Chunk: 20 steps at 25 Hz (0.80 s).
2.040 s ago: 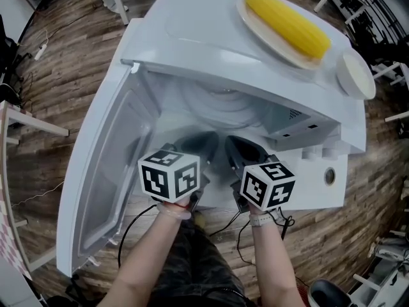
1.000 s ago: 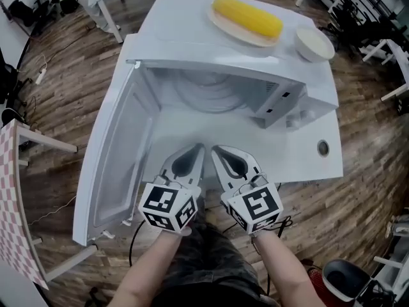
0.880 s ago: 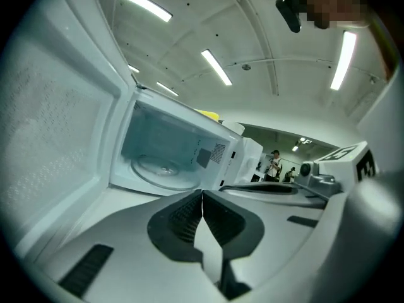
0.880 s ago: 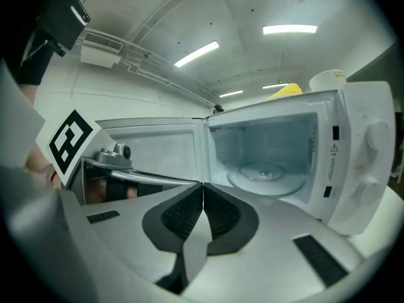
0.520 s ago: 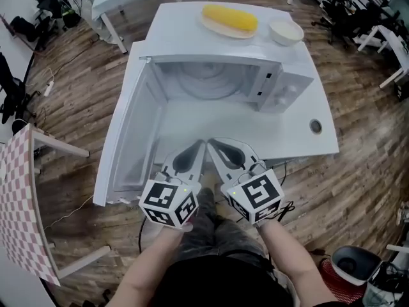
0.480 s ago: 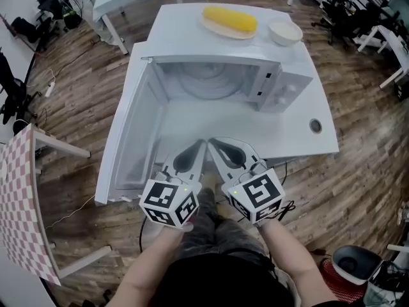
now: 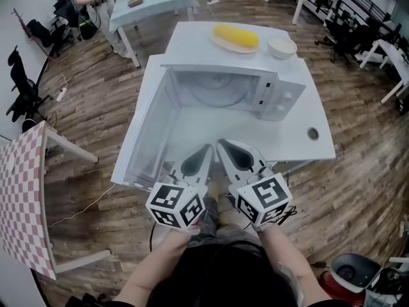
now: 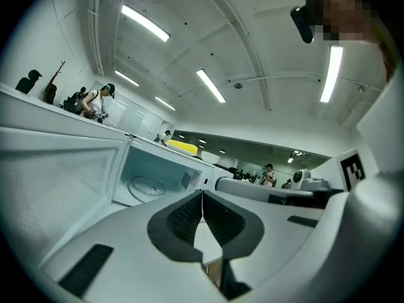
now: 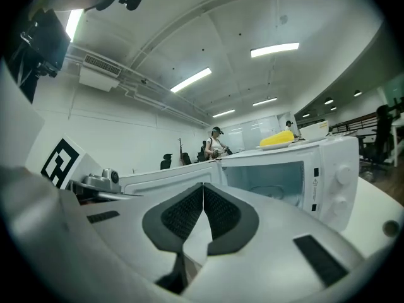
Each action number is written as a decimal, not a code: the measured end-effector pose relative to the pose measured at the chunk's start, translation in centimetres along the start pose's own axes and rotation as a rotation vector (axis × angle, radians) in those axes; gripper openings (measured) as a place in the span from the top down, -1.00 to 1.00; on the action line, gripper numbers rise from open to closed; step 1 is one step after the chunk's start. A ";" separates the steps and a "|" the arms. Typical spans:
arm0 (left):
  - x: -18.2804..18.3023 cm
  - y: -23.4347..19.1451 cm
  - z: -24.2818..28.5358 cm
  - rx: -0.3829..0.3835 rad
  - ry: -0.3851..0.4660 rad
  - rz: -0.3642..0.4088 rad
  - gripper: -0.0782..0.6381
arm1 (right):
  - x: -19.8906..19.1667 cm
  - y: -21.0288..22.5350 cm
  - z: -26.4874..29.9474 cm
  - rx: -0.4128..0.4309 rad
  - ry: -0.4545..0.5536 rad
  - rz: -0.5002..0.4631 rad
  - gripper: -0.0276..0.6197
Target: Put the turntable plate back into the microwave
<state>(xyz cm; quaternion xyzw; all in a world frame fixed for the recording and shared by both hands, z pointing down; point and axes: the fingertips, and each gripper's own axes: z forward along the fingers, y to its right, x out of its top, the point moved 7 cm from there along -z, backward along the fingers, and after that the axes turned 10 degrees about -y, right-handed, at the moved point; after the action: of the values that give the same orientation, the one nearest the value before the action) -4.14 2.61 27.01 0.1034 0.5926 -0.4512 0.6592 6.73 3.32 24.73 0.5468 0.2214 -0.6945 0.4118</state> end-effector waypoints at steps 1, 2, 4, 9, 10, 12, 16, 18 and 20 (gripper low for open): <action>0.1 0.1 -0.3 -0.001 0.010 -0.004 0.74 | 0.1 -0.2 -0.3 0.002 0.007 0.009 0.85; 0.2 0.3 -0.7 -0.002 0.021 -0.006 0.74 | 0.2 -0.4 -0.6 0.005 0.015 0.017 0.85; 0.4 0.9 -1.5 -0.002 0.051 0.003 0.74 | 0.4 -1.1 -1.3 0.015 0.034 0.029 0.85; 0.9 2.3 -2.8 0.008 0.091 0.060 0.74 | 0.8 -2.4 -2.8 0.016 0.071 0.015 0.85; 1.0 2.5 -3.0 0.015 0.097 0.072 0.74 | 0.8 -2.5 -2.9 0.007 0.074 0.016 0.85; 1.2 2.8 -3.6 0.032 0.109 0.097 0.74 | 0.5 -2.8 -3.2 -0.008 0.082 0.030 0.85; 1.1 3.2 -4.3 0.042 0.098 0.123 0.74 | -0.1 -3.7 -3.6 -0.021 0.064 0.037 0.85; 0.7 3.1 -4.4 0.048 0.088 0.120 0.74 | -0.5 -3.8 -3.7 -0.028 0.049 0.031 0.85; 0.3 2.9 -4.4 0.054 0.079 0.113 0.74 | -0.9 -3.7 -4.0 -0.036 0.039 0.033 0.85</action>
<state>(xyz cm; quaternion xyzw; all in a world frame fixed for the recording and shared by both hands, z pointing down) -5.12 7.08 24.37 0.1722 0.5991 -0.4246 0.6566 6.10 8.68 23.85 0.5563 0.2330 -0.6726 0.4287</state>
